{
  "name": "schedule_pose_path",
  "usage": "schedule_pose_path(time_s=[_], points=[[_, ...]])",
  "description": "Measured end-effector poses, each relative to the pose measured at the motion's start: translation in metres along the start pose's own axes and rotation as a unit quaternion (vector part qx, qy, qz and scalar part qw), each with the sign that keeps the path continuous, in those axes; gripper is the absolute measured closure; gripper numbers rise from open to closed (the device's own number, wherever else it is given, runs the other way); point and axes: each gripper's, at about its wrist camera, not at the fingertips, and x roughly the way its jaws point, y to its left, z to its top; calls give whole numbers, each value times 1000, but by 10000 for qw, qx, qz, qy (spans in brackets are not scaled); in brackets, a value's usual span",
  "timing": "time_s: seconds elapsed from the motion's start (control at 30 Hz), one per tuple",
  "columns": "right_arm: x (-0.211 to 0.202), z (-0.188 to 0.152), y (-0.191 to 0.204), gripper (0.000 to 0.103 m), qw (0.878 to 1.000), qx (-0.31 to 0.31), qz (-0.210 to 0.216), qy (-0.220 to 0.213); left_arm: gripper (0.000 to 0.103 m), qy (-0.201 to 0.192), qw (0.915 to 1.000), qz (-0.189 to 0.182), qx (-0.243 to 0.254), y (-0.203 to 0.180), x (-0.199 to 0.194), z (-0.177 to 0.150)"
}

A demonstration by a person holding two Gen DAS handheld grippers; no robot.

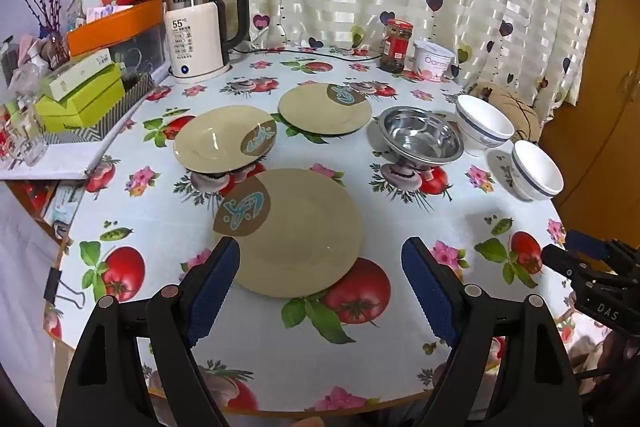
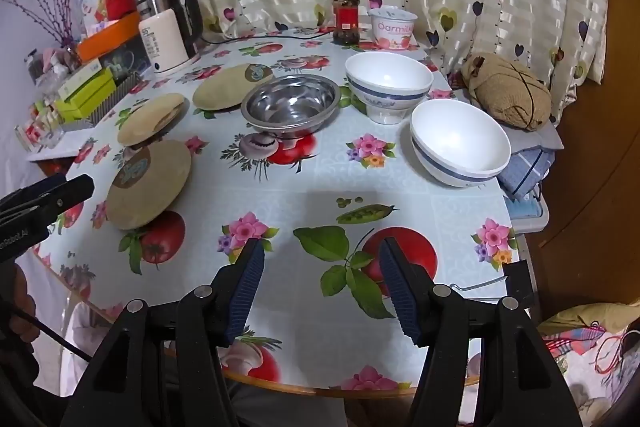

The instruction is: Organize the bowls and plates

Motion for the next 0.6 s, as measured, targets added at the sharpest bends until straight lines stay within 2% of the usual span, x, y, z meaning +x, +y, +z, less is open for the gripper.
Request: schedule_pose_path(time_s=[0.17, 0.6], points=[[-1, 1, -1, 41, 10000, 1, 1, -9, 19, 70, 10000, -37, 5, 12, 0, 3], [2, 3, -1, 40, 9999, -46, -106, 13, 19, 130, 9998, 107, 117, -5, 3, 1]])
